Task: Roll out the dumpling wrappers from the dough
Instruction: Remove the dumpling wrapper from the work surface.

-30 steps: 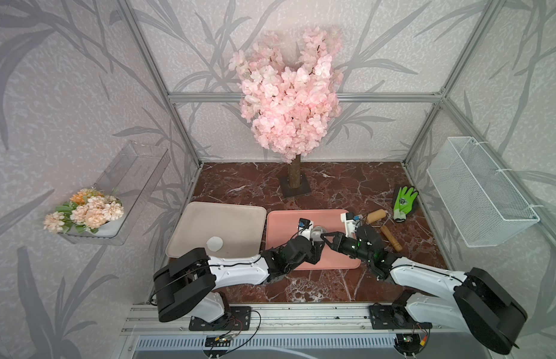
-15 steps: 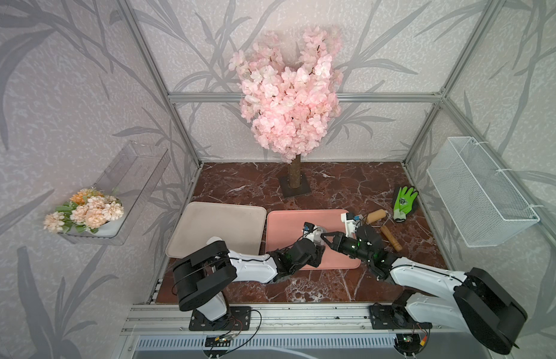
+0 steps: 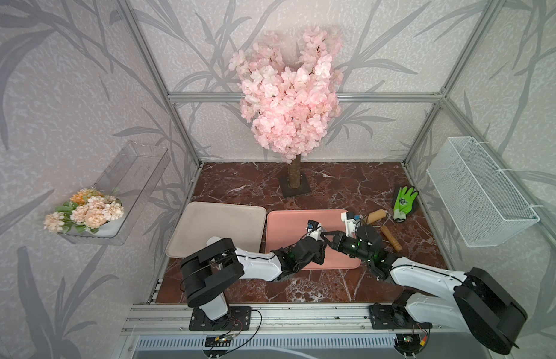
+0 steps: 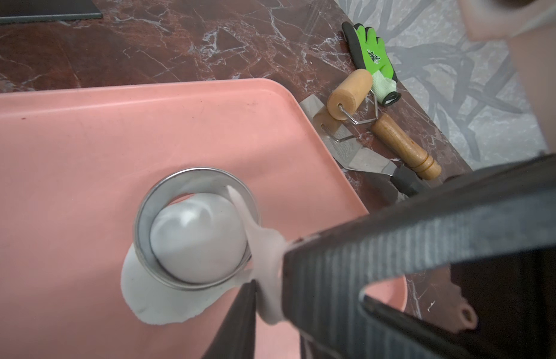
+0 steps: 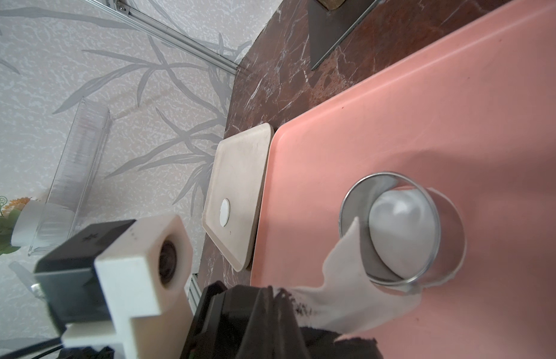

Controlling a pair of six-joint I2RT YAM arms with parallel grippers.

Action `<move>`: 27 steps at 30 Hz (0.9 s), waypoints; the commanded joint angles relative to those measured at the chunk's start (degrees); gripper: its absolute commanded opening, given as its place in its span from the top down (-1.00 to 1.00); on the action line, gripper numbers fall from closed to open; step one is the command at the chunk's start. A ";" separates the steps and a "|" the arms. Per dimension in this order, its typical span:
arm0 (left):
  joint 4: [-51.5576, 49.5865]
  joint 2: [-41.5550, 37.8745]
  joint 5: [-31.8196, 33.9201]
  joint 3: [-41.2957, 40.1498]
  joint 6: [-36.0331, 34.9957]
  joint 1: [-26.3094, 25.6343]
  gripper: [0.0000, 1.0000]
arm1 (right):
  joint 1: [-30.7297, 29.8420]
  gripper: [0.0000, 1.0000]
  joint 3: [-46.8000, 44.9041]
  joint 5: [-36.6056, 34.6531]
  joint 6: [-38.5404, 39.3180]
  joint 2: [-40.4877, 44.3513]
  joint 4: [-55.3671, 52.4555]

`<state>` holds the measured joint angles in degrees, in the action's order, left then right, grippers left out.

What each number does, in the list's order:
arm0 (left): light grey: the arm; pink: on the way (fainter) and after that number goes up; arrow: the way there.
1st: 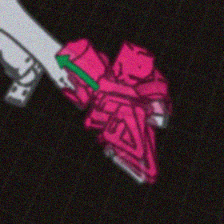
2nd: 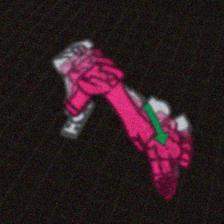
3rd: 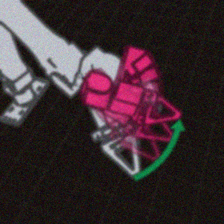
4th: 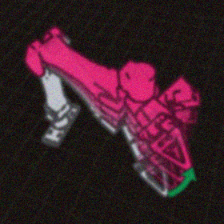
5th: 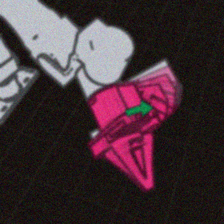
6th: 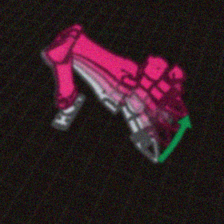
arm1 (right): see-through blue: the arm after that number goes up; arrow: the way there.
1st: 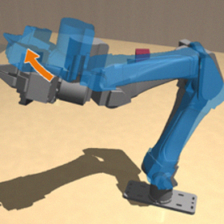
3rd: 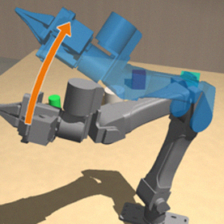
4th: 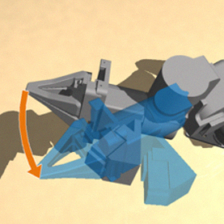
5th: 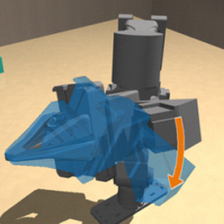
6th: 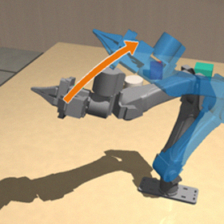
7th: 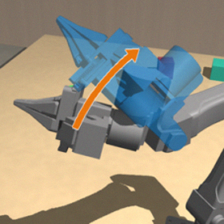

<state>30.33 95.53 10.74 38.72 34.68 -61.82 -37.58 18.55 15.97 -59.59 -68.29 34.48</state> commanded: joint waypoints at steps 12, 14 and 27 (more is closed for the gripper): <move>-0.39 1.67 2.68 2.00 -0.64 -0.24 1.00 | -0.39 0.67 -0.61 -1.80 -0.11 1.94 0.88; -0.32 1.54 2.75 1.89 -0.83 -0.26 1.00 | -0.34 0.48 -0.82 -2.90 0.11 3.31 0.28; -1.23 -2.32 4.06 -1.95 0.72 -0.27 1.00 | 4.26 -0.02 4.47 -9.44 3.01 13.87 -22.02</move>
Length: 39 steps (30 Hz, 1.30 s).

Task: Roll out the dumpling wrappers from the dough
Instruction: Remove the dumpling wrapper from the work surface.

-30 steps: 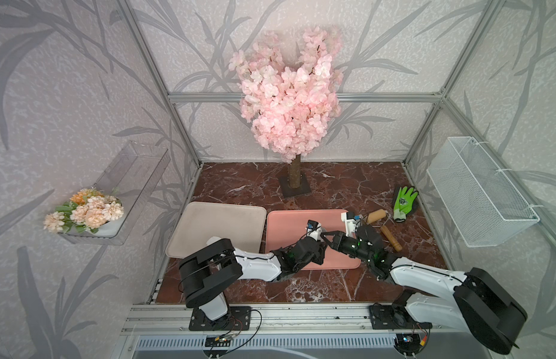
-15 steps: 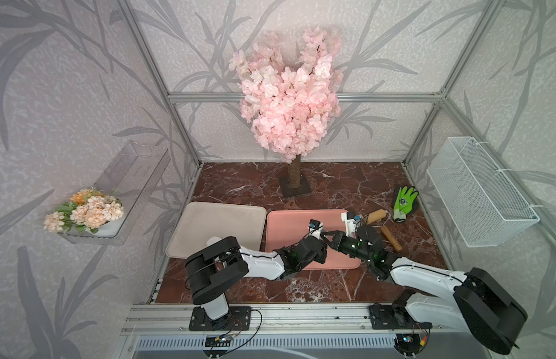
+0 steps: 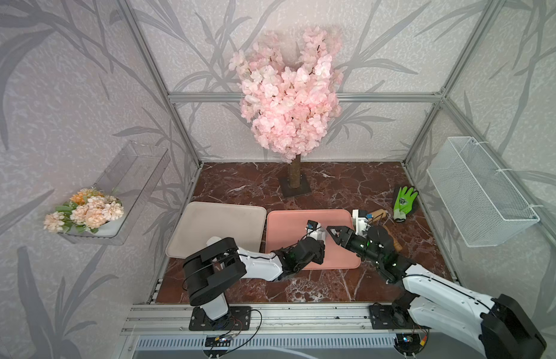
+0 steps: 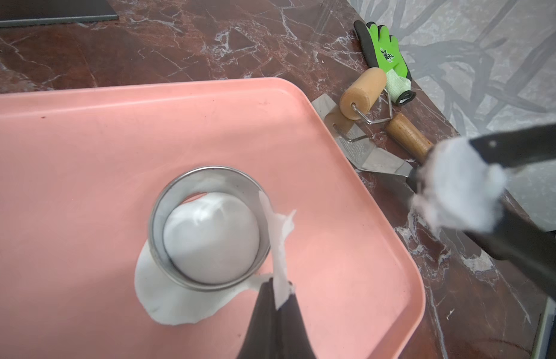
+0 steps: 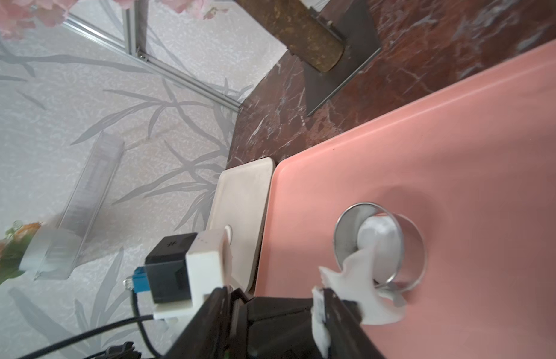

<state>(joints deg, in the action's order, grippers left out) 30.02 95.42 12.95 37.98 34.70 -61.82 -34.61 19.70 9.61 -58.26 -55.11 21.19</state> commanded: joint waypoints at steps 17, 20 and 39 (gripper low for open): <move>-3.03 -6.28 4.82 -4.33 2.26 -0.29 1.00 | 3.74 0.22 18.87 -1.78 12.00 -21.82 -25.26; -3.32 -6.64 5.24 -4.50 2.56 -0.24 1.00 | 3.59 0.26 22.11 -1.46 12.97 -25.82 -27.18; -12.16 -10.83 12.11 -4.09 7.20 0.50 1.00 | -1.06 0.60 31.67 -9.77 17.65 -39.63 -38.22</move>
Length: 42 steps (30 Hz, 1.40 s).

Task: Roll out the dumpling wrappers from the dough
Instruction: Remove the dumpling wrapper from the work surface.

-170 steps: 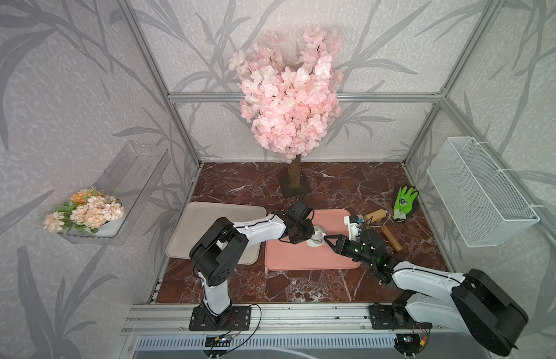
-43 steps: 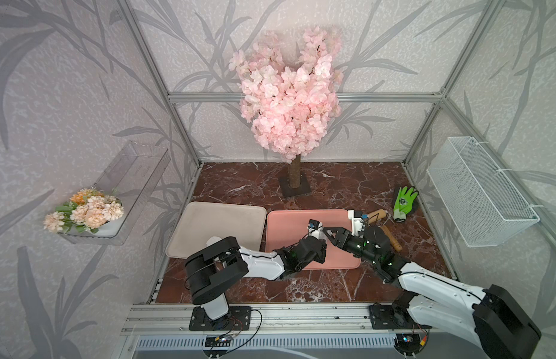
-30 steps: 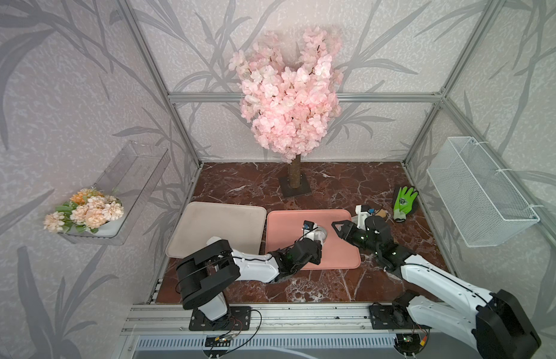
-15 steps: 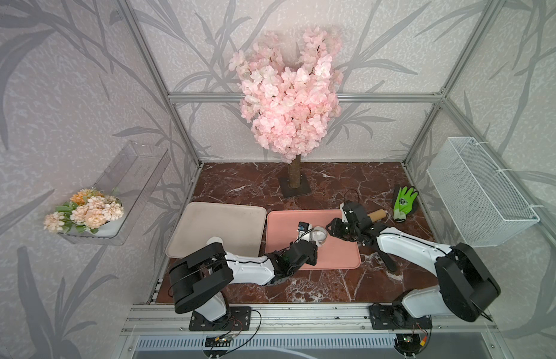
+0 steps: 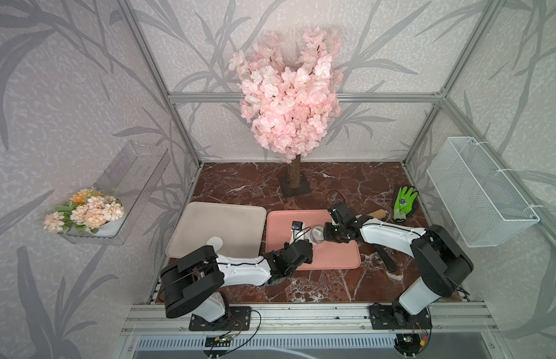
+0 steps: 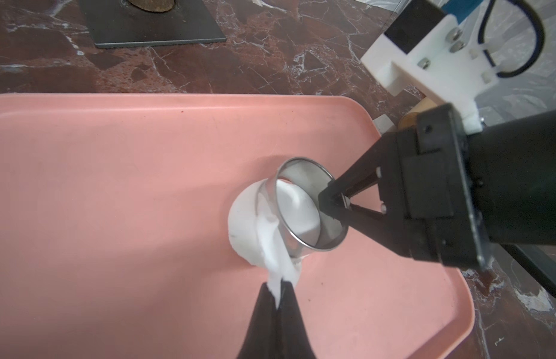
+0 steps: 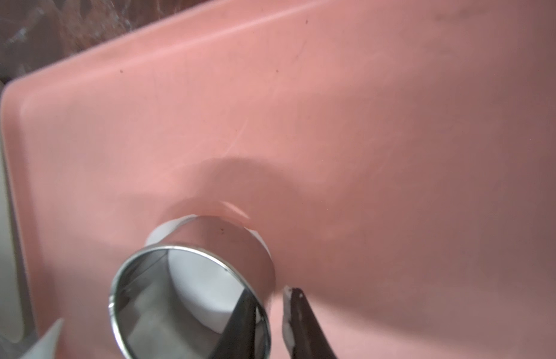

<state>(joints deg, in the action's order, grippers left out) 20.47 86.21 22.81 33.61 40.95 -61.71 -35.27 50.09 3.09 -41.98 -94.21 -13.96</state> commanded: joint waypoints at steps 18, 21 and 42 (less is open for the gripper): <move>-9.69 -7.52 2.64 0.06 2.49 5.95 1.00 | -3.10 0.99 9.53 -10.03 6.44 -7.98 -13.48; -10.51 -8.55 2.82 0.27 1.92 7.09 1.00 | -3.23 1.00 9.53 -10.30 6.38 -8.37 -13.51; -15.72 -18.51 7.76 0.92 -2.78 13.19 1.00 | -3.32 1.00 8.45 -11.80 7.64 -7.72 -14.35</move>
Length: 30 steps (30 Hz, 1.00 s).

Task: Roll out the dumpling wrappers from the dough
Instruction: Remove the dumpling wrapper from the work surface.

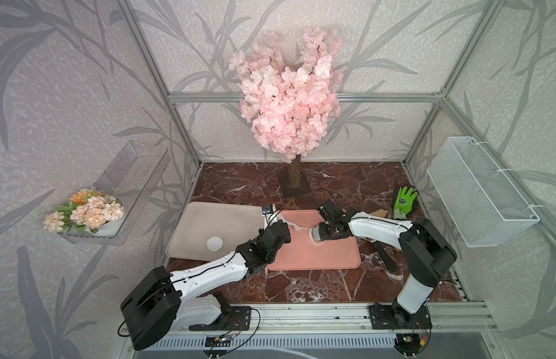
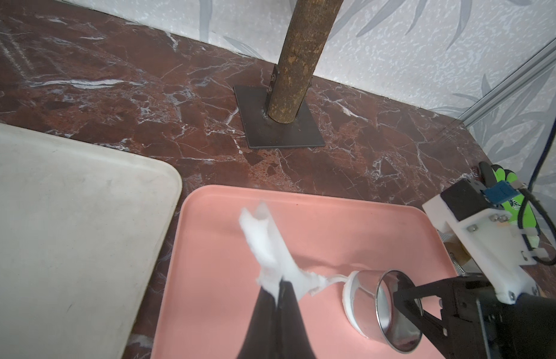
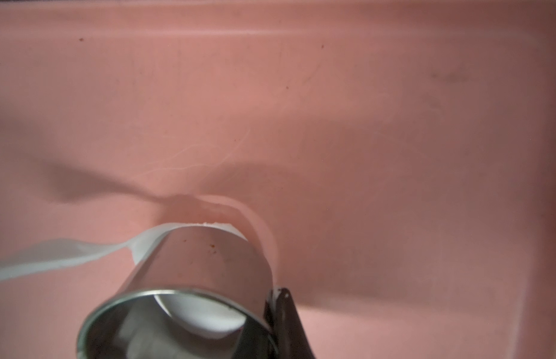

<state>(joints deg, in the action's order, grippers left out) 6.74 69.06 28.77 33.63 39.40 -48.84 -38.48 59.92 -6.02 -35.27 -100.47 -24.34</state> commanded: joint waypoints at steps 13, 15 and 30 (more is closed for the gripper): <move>-6.25 -5.17 4.58 3.44 -4.82 1.27 1.00 | -0.11 1.00 -0.96 -2.90 1.26 -3.00 -4.19; -7.01 -6.00 4.69 3.61 -5.12 1.54 1.00 | -0.10 1.00 -0.97 -2.86 1.16 -3.55 -4.00; -11.26 -9.15 4.61 8.07 -8.14 2.52 1.00 | -0.28 1.00 -0.89 -2.53 0.90 -5.17 -3.80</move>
<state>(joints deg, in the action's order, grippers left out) -3.03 61.76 31.94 38.50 33.39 -46.72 -38.54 60.69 -6.50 -34.85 -101.65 -24.58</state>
